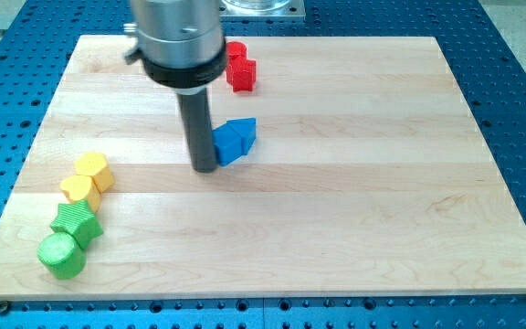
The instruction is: Move the blue blocks below the red blocks
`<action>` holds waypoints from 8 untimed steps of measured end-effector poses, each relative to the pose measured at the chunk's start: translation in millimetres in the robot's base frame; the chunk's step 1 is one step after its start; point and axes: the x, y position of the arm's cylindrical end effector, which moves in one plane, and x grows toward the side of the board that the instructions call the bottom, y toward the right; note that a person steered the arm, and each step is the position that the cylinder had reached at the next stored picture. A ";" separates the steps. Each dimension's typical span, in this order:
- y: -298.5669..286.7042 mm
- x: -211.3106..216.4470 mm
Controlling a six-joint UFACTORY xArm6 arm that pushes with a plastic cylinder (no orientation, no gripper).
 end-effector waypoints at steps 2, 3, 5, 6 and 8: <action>85.2 -15.0; 86.6 -23.2; 69.7 -23.1; 46.3 -22.8; 39.9 -22.8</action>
